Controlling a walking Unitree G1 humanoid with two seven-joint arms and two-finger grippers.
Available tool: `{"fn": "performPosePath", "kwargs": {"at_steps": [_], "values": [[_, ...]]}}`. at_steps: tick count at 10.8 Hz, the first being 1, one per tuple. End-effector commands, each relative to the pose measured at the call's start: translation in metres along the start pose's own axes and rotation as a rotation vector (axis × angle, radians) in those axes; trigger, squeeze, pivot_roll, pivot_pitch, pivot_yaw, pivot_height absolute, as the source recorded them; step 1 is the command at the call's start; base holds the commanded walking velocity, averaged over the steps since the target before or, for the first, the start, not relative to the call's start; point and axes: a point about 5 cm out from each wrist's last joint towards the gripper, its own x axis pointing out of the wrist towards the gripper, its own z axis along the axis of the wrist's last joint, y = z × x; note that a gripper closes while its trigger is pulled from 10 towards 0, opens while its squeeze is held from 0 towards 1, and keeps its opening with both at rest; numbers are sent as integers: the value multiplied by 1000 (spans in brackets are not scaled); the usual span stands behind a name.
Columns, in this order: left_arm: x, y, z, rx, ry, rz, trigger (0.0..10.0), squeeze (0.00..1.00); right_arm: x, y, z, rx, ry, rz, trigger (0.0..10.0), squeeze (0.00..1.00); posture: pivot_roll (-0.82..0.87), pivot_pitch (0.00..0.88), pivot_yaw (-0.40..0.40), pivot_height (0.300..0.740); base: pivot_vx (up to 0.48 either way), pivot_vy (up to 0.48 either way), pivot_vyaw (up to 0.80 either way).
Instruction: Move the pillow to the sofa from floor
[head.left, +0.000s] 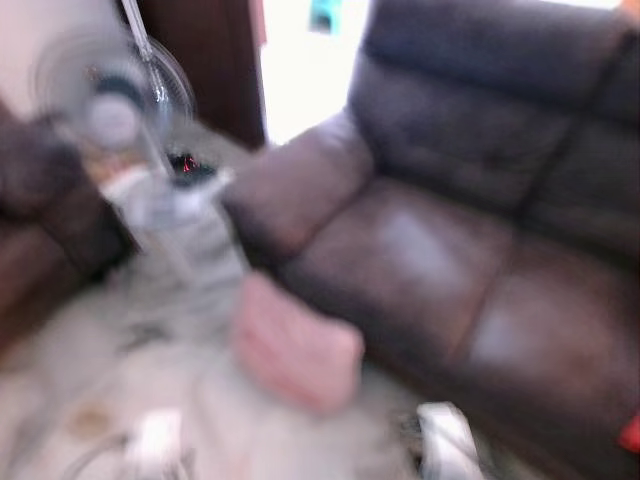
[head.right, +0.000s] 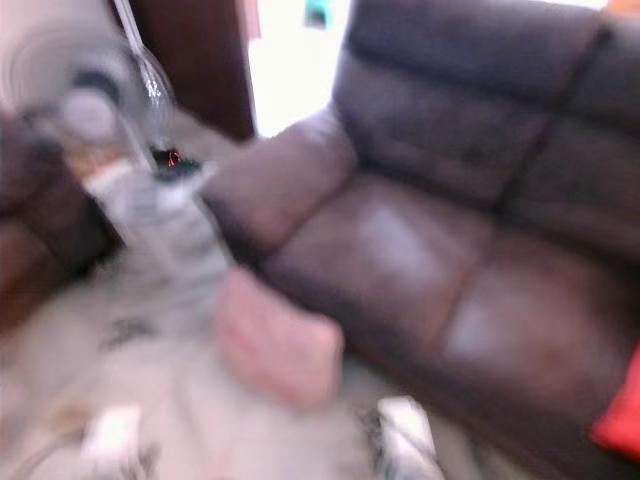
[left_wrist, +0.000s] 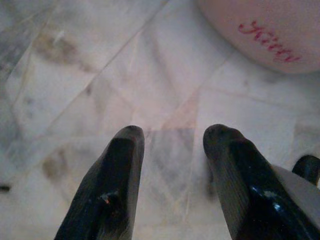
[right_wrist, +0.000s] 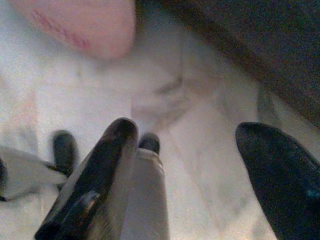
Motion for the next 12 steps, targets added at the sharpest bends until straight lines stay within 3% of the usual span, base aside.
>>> {"fn": "performPosePath", "kwargs": {"at_steps": [1, 3, 6, 9, 12], "values": [[-2, 10, -9, 13, 39, 22, 10000, 0, 1, 8, 4, -6, -11, 21, 10000, 0, 26, 87, 5, 740, 0, 439, 0], [-2, 8, -9, 15, 41, 19, 10000, 0, 0, 7, 1, 10, 1, 19, 10000, 0, 28, 93, 6, 740, 0, 435, 0], [0, 4, -3, 21, 40, 16, 10000, 0, 0, 11, 0, 0, 16, 24, 10000, 0, 34, 96, 11, 740, 0, 416, -771], [3, -21, 8, 31, 20, -9, 10000, 0, 0, 17, -1, -10, 29, 31, 10000, 0, 34, 89, 12, 740, 0, 399, -758], [2, -19, 5, 33, 21, -6, 10000, 0, 3, 23, 13, -5, 12, 36, 10000, 0, 35, 86, 9, 740, 0, 395, -750]]}}
